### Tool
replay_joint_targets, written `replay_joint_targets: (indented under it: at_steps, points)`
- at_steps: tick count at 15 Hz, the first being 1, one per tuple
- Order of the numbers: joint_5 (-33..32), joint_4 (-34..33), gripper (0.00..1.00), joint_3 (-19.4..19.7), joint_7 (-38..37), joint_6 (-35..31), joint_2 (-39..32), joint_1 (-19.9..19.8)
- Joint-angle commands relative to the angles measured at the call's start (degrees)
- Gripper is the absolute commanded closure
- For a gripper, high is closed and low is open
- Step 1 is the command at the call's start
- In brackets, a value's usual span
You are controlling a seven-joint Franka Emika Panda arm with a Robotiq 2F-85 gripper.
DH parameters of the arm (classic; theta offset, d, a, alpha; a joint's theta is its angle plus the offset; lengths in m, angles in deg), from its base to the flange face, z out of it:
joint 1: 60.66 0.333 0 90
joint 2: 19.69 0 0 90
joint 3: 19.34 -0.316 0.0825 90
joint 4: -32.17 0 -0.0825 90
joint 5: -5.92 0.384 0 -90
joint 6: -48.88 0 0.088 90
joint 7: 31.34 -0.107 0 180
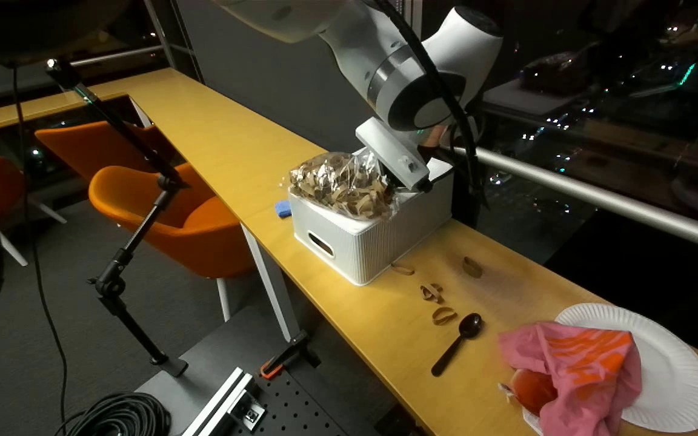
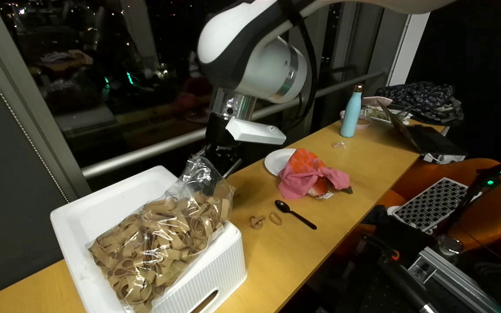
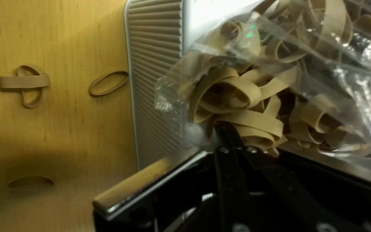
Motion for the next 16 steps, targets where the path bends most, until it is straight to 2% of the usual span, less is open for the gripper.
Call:
replay_joint_targets:
  at_steps: [1,7,11,16]
  points:
    - [4.1,2.2,1.00,-1.4,1.7,1.2,1.7,-1.9]
    - [3.3,6.6,1.00,0.5,-0.4,3.7,4.4,-3.2]
    - [4.3,7.3,1.00,0.6,1.0,5.9,5.8,-3.9]
    - [5.5,6.5,1.00,-0.1,3.9,3.6,6.0,-3.1]
